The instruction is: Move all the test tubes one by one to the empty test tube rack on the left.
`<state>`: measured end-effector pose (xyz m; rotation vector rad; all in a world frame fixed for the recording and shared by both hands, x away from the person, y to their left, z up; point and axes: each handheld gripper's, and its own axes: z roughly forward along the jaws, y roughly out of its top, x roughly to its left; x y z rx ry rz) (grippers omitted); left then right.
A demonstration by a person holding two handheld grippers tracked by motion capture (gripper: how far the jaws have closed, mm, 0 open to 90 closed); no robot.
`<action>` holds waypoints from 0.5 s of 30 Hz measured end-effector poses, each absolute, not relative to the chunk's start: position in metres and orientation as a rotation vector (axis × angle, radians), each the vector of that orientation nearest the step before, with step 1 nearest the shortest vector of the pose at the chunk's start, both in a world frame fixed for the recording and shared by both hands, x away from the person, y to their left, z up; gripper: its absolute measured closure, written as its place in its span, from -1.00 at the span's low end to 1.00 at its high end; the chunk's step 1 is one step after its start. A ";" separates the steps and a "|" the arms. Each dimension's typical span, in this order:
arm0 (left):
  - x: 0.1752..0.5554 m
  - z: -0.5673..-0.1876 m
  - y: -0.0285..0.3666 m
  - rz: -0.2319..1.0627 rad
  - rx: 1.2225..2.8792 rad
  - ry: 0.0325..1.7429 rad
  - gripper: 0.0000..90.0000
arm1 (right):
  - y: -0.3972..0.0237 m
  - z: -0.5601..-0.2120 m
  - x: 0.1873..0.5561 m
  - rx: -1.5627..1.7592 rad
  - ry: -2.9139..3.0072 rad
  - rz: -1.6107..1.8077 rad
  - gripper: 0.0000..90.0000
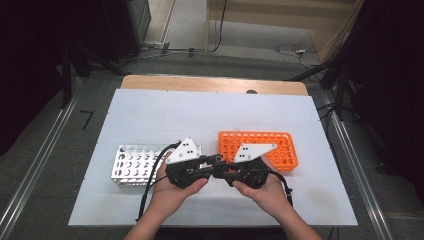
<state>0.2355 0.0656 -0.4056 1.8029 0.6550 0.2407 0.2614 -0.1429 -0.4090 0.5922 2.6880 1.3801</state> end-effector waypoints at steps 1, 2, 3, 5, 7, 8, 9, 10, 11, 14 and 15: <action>0.236 -0.405 0.066 0.241 1.800 0.656 0.69 | -0.143 -0.409 0.262 0.592 2.687 1.384 0.62; 0.236 -0.405 0.067 0.241 1.797 0.657 0.69 | -0.143 -0.409 0.262 0.593 2.686 1.389 0.62; 0.236 -0.405 0.067 0.244 1.797 0.654 0.69 | -0.143 -0.409 0.262 0.593 2.684 1.390 0.62; 0.235 -0.405 0.067 0.252 1.795 0.651 0.70 | -0.144 -0.409 0.262 0.597 2.683 1.392 0.61; 0.235 -0.405 0.069 0.259 1.791 0.653 0.70 | -0.144 -0.409 0.262 0.592 2.680 1.396 0.54; 0.236 -0.404 0.070 0.258 1.787 0.654 0.70 | -0.145 -0.409 0.263 0.591 2.679 1.399 0.47; 0.236 -0.404 0.071 0.259 1.782 0.657 0.70 | -0.145 -0.409 0.263 0.597 2.679 1.406 0.38; 0.236 -0.404 0.072 0.260 1.781 0.659 0.70 | -0.146 -0.409 0.263 0.599 2.676 1.413 0.22; 0.236 -0.403 0.074 0.263 1.776 0.660 0.70 | -0.147 -0.409 0.263 0.595 2.667 1.412 0.08; 0.237 -0.402 0.078 0.273 1.769 0.669 0.70 | -0.149 -0.409 0.262 0.590 2.659 1.436 -0.28; 0.237 -0.402 0.079 0.274 1.766 0.674 0.70 | -0.150 -0.409 0.262 0.595 2.655 1.441 -0.41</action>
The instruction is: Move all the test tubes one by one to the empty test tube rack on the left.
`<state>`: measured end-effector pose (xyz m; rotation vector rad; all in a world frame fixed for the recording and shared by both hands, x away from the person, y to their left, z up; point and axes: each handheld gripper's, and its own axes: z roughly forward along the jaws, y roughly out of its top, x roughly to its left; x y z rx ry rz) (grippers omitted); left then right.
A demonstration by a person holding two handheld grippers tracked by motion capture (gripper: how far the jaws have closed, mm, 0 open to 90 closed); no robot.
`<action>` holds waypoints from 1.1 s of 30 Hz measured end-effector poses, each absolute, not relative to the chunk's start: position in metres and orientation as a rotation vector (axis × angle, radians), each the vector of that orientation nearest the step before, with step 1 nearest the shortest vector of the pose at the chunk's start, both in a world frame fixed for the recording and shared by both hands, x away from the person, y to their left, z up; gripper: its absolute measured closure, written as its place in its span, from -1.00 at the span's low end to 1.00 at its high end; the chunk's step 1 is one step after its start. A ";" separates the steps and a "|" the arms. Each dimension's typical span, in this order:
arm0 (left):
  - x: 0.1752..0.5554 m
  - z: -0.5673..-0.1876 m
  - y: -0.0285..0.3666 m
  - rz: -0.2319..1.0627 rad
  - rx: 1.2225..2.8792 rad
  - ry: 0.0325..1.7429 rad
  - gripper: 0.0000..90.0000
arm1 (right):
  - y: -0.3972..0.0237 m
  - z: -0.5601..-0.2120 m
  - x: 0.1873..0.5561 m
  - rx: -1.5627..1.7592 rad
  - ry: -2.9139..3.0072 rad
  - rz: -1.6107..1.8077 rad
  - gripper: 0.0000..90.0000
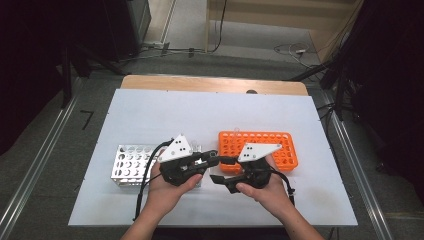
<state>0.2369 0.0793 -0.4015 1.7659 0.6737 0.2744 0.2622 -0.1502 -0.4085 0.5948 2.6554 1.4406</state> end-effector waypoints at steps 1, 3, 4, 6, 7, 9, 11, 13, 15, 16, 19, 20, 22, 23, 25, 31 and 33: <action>0.237 -0.401 0.081 0.279 1.765 0.676 0.70 | -0.151 -0.408 0.263 0.595 2.654 1.444 -0.50; 0.237 -0.400 0.083 0.285 1.760 0.680 0.70 | -0.155 -0.408 0.264 0.606 2.653 1.461 -0.75; 0.238 -0.399 0.085 0.289 1.758 0.684 0.70 | -0.156 -0.408 0.265 0.600 2.650 1.471 -0.83; 0.238 -0.398 0.088 0.295 1.754 0.692 0.70 | -0.161 -0.409 0.266 0.605 2.648 1.492 -0.97; 0.238 -0.398 0.089 0.295 1.749 0.693 0.70 | -0.164 -0.409 0.267 0.609 2.650 1.505 -1.00; 0.239 -0.397 0.093 0.305 1.747 0.698 0.70 | -0.168 -0.409 0.268 0.615 2.640 1.516 -1.00; 0.239 -0.396 0.097 0.307 1.741 0.703 0.70 | -0.173 -0.409 0.269 0.625 2.623 1.509 -1.00; 0.239 -0.395 0.101 0.315 1.736 0.711 0.70 | -0.178 -0.408 0.270 0.637 2.608 1.514 -1.00; 0.240 -0.393 0.105 0.321 1.726 0.717 0.70 | -0.184 -0.408 0.270 0.648 2.593 1.506 -1.00; 0.240 -0.393 0.107 0.324 1.727 0.718 0.70 | -0.187 -0.409 0.269 0.660 2.588 1.504 -1.00; 0.240 -0.391 0.114 0.337 1.716 0.728 0.70 | -0.196 -0.411 0.269 0.693 2.569 1.482 -1.00; 0.241 -0.390 0.116 0.342 1.711 0.731 0.70 | -0.199 -0.411 0.269 0.700 2.561 1.478 -1.00; 0.241 -0.389 0.120 0.348 1.704 0.740 0.70 | -0.205 -0.413 0.269 0.714 2.548 1.477 -1.00; 0.241 -0.389 0.122 0.351 1.700 0.743 0.70 | -0.208 -0.413 0.269 0.719 2.544 1.472 -1.00; 0.241 -0.388 0.125 0.356 1.698 0.749 0.70 | -0.215 -0.414 0.268 0.733 2.530 1.469 -1.00; 0.243 -0.387 0.136 0.372 1.683 0.774 0.70 | -0.237 -0.416 0.269 0.790 2.494 1.454 -1.00; 0.244 -0.387 0.140 0.381 1.679 0.780 0.70 | -0.244 -0.417 0.269 0.801 2.481 1.453 -1.00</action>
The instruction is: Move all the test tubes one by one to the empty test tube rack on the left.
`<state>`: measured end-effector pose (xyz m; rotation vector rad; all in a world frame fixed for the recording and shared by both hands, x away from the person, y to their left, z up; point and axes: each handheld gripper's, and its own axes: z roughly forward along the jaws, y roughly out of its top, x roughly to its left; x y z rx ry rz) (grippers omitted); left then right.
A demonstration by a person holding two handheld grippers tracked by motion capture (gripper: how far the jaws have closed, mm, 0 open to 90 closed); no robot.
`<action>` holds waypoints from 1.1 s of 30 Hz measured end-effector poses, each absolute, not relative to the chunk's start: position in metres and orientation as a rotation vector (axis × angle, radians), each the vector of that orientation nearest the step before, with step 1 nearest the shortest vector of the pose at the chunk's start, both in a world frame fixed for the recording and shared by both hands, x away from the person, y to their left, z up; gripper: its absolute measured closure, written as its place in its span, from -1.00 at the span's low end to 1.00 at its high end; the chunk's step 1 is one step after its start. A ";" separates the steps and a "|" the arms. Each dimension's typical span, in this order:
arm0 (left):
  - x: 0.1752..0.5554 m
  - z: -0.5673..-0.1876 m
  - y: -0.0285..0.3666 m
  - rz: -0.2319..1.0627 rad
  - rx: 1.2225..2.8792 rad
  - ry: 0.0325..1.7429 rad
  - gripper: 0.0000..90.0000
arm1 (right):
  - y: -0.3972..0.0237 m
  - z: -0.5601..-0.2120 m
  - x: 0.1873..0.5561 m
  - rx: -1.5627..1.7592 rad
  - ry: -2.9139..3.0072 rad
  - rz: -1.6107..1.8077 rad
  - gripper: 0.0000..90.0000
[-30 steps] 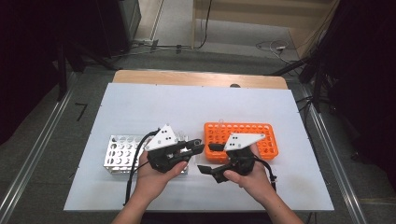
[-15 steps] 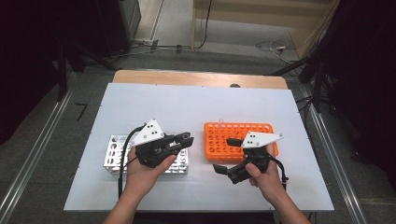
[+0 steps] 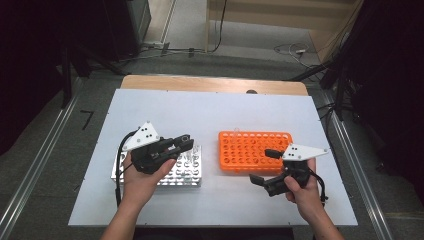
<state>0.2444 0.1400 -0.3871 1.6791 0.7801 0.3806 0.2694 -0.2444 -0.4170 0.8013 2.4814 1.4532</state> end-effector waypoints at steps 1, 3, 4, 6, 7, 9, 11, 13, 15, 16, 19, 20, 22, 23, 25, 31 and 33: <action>0.244 -0.387 0.141 0.380 1.675 0.786 0.70 | -0.248 -0.418 0.269 0.809 2.479 1.448 -1.00; 0.246 -0.387 0.146 0.391 1.672 0.795 0.70 | -0.254 -0.419 0.270 0.821 2.470 1.439 -1.00; 0.246 -0.388 0.148 0.393 1.668 0.801 0.70 | -0.257 -0.420 0.270 0.826 2.466 1.436 -1.00; 0.247 -0.388 0.151 0.400 1.663 0.812 0.70 | -0.263 -0.421 0.269 0.840 2.461 1.425 -1.00; 0.247 -0.388 0.153 0.403 1.660 0.815 0.70 | -0.266 -0.422 0.269 0.848 2.455 1.423 -1.00; 0.249 -0.389 0.157 0.412 1.664 0.823 0.70 | -0.271 -0.423 0.269 0.855 2.453 1.412 -1.00; 0.250 -0.389 0.161 0.418 1.659 0.832 0.70 | -0.275 -0.424 0.268 0.866 2.444 1.387 -1.00; 0.251 -0.390 0.165 0.428 1.651 0.845 0.70 | -0.280 -0.425 0.270 0.870 2.438 1.381 -1.00; 0.252 -0.390 0.170 0.438 1.638 0.858 0.70 | -0.284 -0.426 0.272 0.890 2.429 1.386 -1.00; 0.253 -0.390 0.172 0.444 1.637 0.863 0.70 | -0.286 -0.427 0.274 0.892 2.429 1.387 -1.00; 0.254 -0.391 0.179 0.459 1.623 0.884 0.70 | -0.292 -0.430 0.277 0.917 2.415 1.388 -1.00; 0.255 -0.391 0.181 0.464 1.618 0.891 0.70 | -0.295 -0.431 0.278 0.928 2.409 1.395 -1.00; 0.256 -0.393 0.184 0.472 1.612 0.906 0.70 | -0.299 -0.433 0.281 0.943 2.400 1.397 -1.00; 0.257 -0.394 0.186 0.477 1.613 0.912 0.70 | -0.300 -0.433 0.282 0.948 2.395 1.399 -1.00; 0.259 -0.396 0.188 0.480 1.611 0.924 0.70 | -0.303 -0.434 0.283 0.953 2.391 1.392 -1.00; 0.264 -0.403 0.190 0.506 1.602 0.955 0.70 | -0.309 -0.436 0.286 0.978 2.380 1.389 -1.00; 0.266 -0.406 0.189 0.507 1.598 0.963 0.70 | -0.310 -0.436 0.287 0.983 2.379 1.387 -1.00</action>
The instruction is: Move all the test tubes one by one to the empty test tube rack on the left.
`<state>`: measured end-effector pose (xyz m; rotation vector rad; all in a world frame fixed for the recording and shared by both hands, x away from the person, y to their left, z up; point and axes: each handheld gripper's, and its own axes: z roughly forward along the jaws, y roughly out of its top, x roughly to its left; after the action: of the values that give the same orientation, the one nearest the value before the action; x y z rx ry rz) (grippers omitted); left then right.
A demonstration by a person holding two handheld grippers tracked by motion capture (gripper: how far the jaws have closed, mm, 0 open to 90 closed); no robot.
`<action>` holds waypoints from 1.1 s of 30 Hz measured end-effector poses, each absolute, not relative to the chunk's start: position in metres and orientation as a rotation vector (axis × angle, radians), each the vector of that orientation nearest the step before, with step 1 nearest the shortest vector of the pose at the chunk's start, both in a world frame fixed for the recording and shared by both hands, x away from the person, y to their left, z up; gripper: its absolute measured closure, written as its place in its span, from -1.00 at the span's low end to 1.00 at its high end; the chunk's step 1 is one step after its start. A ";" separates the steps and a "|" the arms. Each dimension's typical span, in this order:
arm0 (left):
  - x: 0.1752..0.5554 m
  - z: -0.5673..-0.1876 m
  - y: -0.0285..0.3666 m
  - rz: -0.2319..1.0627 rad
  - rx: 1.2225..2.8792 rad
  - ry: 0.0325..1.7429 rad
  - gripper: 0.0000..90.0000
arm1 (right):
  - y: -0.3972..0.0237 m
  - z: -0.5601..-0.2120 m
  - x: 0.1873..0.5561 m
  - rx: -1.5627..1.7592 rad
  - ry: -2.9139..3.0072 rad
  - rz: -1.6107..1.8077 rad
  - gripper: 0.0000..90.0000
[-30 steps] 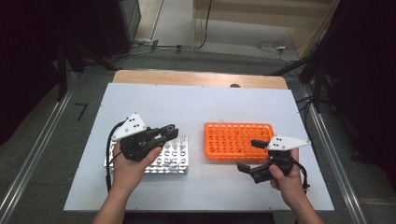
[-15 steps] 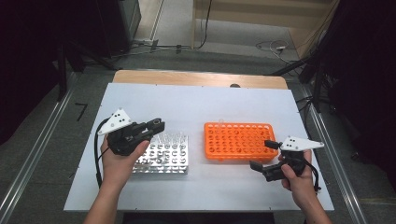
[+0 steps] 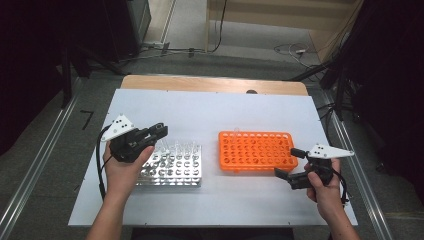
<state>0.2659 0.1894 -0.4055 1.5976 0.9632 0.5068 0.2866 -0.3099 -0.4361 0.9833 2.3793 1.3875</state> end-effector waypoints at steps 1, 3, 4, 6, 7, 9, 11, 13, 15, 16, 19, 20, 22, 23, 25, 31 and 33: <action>0.267 -0.407 0.189 0.509 1.601 0.963 0.70 | -0.310 -0.436 0.287 0.986 2.378 1.388 -1.00; 0.269 -0.410 0.187 0.516 1.604 0.968 0.70 | -0.310 -0.436 0.287 0.986 2.379 1.386 -1.00; 0.270 -0.411 0.186 0.517 1.606 0.969 0.70 | -0.310 -0.436 0.287 0.986 2.379 1.386 -1.00; 0.272 -0.414 0.185 0.521 1.606 0.974 0.70 | -0.309 -0.437 0.286 0.986 2.380 1.386 -1.00; 0.273 -0.416 0.184 0.524 1.608 0.976 0.70 | -0.309 -0.437 0.286 0.986 2.380 1.385 -1.00; 0.274 -0.419 0.182 0.527 1.620 0.975 0.70 | -0.309 -0.437 0.286 0.986 2.381 1.385 -1.00; 0.276 -0.421 0.180 0.533 1.627 0.978 0.70 | -0.309 -0.437 0.287 0.985 2.383 1.385 -1.00; 0.277 -0.423 0.179 0.543 1.629 0.982 0.70 | -0.309 -0.437 0.287 0.983 2.384 1.381 -1.00; 0.278 -0.424 0.177 0.541 1.634 0.981 0.70 | -0.309 -0.437 0.287 0.982 2.385 1.379 -1.00; 0.278 -0.425 0.176 0.546 1.643 0.982 0.70 | -0.309 -0.438 0.287 0.982 2.384 1.378 -1.00; 0.279 -0.427 0.173 0.552 1.667 0.978 0.70 | -0.308 -0.438 0.287 0.987 2.385 1.376 -1.00; 0.279 -0.428 0.172 0.553 1.674 0.980 0.70 | -0.309 -0.438 0.287 0.986 2.387 1.377 -1.00; 0.279 -0.428 0.171 0.556 1.685 0.982 0.70 | -0.309 -0.438 0.287 0.986 2.386 1.378 -1.00; 0.280 -0.429 0.171 0.553 1.688 0.985 0.70 | -0.309 -0.438 0.287 0.989 2.385 1.378 -1.00; 0.280 -0.429 0.170 0.550 1.704 0.990 0.70 | -0.309 -0.438 0.287 0.987 2.387 1.377 -1.00; 0.279 -0.430 0.167 0.543 1.758 1.002 0.69 | -0.308 -0.438 0.287 0.986 2.383 1.375 -1.00; 0.279 -0.431 0.167 0.538 1.770 1.009 0.69 | -0.308 -0.438 0.287 0.984 2.382 1.376 -1.00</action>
<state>0.2788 0.1672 -0.4305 1.7704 1.0092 0.5381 0.2869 -0.3083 -0.4378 0.9837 2.3824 1.3758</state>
